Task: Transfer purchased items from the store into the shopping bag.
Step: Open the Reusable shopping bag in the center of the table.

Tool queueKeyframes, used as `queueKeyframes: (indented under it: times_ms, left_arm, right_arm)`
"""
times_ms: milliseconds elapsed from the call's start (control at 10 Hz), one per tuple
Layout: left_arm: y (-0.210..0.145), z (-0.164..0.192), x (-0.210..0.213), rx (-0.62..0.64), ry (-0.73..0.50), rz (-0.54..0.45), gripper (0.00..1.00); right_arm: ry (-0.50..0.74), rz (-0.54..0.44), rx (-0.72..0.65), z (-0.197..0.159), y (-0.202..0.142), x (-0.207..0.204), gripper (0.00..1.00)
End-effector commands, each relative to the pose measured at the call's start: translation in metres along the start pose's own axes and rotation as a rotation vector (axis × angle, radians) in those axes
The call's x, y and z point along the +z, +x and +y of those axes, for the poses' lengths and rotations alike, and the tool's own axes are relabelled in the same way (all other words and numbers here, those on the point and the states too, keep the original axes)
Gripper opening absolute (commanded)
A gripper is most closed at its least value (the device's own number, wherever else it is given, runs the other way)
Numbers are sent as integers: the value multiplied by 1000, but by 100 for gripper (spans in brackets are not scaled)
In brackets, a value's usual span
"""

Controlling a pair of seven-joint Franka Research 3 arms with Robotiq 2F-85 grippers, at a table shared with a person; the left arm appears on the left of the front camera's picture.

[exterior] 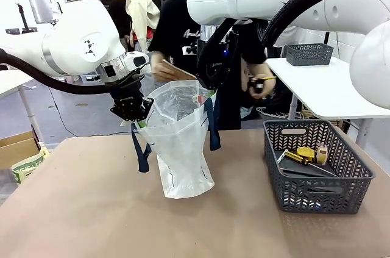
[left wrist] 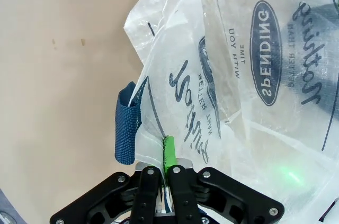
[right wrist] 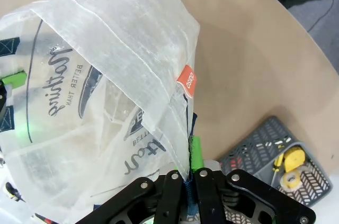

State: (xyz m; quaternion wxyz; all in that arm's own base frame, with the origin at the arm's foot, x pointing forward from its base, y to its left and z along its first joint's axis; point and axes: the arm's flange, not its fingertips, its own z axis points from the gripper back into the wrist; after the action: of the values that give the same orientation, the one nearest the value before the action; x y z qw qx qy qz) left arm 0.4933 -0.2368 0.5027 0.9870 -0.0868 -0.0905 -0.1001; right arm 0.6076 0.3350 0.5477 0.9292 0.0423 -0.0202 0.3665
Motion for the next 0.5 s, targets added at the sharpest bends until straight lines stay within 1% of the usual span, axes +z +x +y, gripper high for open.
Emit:
queueKeyframes:
  times_ms: [0, 400]
  left_arm:
    - [0, 1, 0, -5, -2, 2, 0]
    - [0, 1, 0, -5, -2, 2, 0]
  right_arm:
    - [0, 0, 1, 0, 0, 1, 0]
    - [0, 0, 1, 0, 0, 1, 0]
